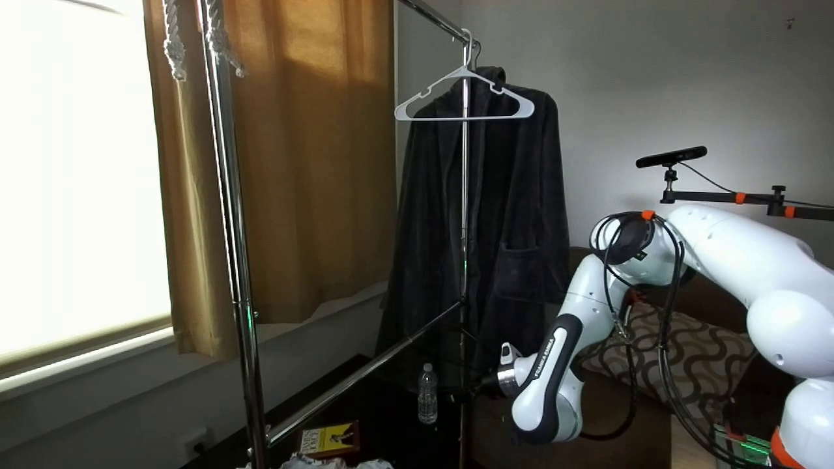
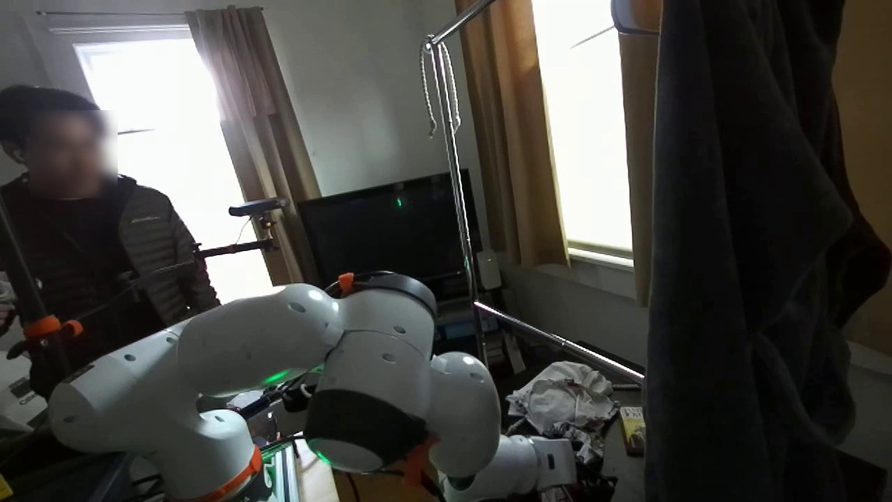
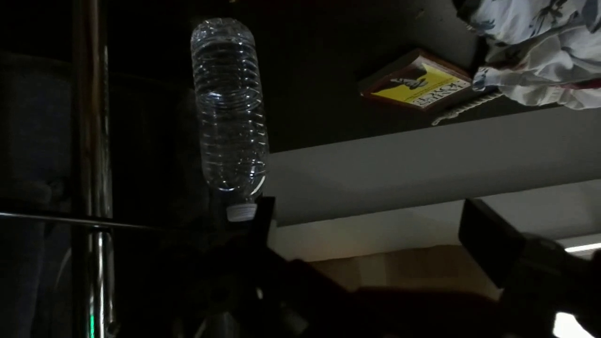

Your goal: Put the water bottle in the grey rob

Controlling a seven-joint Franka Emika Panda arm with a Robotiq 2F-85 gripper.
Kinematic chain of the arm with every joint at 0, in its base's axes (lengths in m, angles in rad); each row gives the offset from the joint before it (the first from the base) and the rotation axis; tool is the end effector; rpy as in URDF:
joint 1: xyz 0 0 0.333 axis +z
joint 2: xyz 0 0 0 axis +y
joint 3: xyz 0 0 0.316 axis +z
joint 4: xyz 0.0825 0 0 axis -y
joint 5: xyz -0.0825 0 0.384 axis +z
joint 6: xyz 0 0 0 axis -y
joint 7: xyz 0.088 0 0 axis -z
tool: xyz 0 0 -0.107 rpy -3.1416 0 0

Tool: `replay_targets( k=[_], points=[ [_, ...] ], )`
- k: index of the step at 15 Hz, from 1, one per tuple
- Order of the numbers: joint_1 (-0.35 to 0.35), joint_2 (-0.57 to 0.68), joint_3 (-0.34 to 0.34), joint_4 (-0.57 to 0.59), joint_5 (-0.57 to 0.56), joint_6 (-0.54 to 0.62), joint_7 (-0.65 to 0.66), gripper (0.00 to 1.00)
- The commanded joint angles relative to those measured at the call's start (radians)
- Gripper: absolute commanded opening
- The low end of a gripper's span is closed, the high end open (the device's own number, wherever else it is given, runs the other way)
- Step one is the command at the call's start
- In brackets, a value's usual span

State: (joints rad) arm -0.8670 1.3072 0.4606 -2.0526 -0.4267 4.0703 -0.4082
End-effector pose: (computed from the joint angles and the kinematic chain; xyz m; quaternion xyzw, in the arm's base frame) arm 0.4900 -0.1452 -0.0018 -0.8685 0.0460 -0.4908 0.0521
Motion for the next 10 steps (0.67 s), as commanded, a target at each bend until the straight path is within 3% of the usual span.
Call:
replay_targets(
  k=[1, 5, 6, 8, 9, 10],
  points=[
    [0.154, -0.031, -0.134, 0.068, -0.097, 0.053, 0.215, 1.0],
    [0.36, -0.015, -0.261, 0.233, -0.018, 0.213, 0.31, 1.0],
    [0.266, 0.032, -0.149, 0.272, -0.03, 0.158, 0.189, 1.0],
    [0.322, 0.046, -0.179, 0.336, -0.001, 0.149, 0.221, 1.0],
    [0.443, 0.025, -0.305, 0.375, 0.037, 0.184, 0.353, 1.0],
    [0.455, 0.038, -0.321, 0.4, 0.052, 0.174, 0.371, 1.0]
  ],
)
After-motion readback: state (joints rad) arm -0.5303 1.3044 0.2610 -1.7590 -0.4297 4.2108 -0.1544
